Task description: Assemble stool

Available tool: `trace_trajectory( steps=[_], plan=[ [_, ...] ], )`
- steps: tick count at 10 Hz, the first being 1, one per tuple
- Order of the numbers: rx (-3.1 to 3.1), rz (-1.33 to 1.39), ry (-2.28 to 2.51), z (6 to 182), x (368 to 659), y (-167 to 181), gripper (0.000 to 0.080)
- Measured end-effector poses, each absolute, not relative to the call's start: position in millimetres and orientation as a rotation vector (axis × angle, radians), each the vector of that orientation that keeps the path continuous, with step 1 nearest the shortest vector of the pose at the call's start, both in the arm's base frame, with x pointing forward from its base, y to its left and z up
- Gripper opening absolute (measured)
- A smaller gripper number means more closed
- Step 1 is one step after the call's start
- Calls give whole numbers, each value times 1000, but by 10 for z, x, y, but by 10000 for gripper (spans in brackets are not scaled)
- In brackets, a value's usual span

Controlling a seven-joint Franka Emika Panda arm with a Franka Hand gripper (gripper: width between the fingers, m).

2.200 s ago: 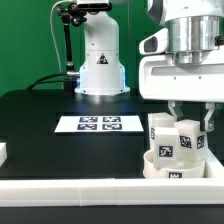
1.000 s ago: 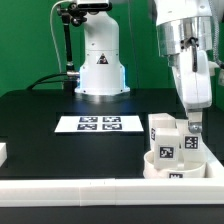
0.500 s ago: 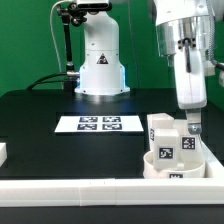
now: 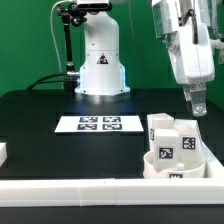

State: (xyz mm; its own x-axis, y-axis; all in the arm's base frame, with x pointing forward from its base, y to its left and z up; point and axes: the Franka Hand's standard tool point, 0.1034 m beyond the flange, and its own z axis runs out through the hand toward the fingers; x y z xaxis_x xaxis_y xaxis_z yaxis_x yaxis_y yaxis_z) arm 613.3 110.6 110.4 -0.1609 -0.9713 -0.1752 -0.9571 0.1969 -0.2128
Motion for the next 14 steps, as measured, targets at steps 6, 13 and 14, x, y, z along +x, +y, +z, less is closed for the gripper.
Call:
trace_trajectory(
  steps=[6, 13, 14],
  plan=[
    [-2533, -110, 1546, 1125, 6130, 1182, 649],
    [-2967, -185, 678, 1125, 6128, 1194, 649],
    [-3006, -194, 557, 1128, 6131, 1193, 649]
  ],
)
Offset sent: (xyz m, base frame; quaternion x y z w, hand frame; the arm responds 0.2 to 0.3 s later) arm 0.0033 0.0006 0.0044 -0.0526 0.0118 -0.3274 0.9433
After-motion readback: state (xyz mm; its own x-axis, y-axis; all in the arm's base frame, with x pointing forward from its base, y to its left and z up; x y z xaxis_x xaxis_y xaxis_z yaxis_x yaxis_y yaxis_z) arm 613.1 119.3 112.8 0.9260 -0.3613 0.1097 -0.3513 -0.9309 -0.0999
